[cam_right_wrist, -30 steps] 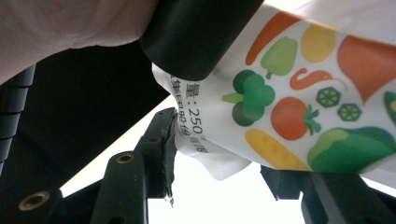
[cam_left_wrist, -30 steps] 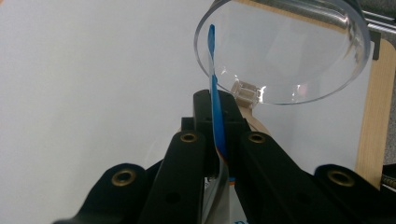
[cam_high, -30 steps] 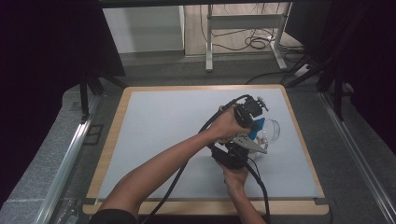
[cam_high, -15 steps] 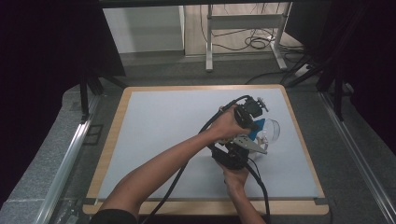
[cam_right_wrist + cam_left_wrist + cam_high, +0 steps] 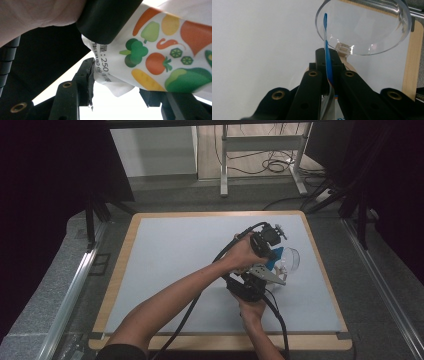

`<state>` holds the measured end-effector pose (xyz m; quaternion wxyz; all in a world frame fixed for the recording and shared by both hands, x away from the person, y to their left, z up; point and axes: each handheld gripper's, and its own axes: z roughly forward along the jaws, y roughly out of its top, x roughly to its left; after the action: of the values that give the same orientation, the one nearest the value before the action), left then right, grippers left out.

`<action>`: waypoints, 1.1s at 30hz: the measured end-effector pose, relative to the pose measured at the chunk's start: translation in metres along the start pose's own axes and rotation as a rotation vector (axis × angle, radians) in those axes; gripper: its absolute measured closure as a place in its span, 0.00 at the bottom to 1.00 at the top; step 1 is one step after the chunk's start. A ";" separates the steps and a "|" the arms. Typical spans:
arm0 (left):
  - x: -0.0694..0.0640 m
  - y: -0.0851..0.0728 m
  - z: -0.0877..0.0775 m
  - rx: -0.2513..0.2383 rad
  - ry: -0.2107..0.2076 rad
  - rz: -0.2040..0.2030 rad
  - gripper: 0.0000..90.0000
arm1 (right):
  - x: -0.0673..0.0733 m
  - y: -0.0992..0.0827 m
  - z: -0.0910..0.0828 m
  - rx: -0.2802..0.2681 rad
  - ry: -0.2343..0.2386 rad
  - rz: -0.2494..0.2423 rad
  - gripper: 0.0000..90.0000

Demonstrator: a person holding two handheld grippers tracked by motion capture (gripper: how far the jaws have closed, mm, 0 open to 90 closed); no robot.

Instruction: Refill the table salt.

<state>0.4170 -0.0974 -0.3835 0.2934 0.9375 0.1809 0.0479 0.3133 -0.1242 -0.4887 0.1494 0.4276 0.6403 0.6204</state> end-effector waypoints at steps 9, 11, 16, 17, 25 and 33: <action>0.000 0.000 0.000 -0.004 -0.002 -0.001 1.00 | -0.001 0.000 0.000 0.000 -0.002 0.000 0.57; 0.000 0.000 0.000 -0.006 -0.002 -0.001 1.00 | -0.001 0.001 0.000 -0.001 -0.002 -0.001 0.57; 0.000 0.001 -0.001 -0.006 0.001 -0.002 1.00 | 0.000 0.002 0.000 -0.007 -0.001 0.001 0.57; 0.000 0.002 -0.001 -0.004 0.001 -0.002 1.00 | 0.000 0.002 0.000 -0.009 -0.001 0.002 0.57; 0.000 0.003 -0.002 -0.006 0.001 0.000 1.00 | 0.001 0.003 0.000 -0.017 -0.005 -0.001 0.57; 0.000 0.004 -0.002 -0.004 -0.003 -0.002 1.00 | 0.001 0.003 -0.001 -0.020 -0.008 -0.011 0.57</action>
<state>0.4177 -0.0989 -0.3795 0.2958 0.9368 0.1811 0.0468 0.3136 -0.1243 -0.4851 0.1596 0.4252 0.6357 0.6243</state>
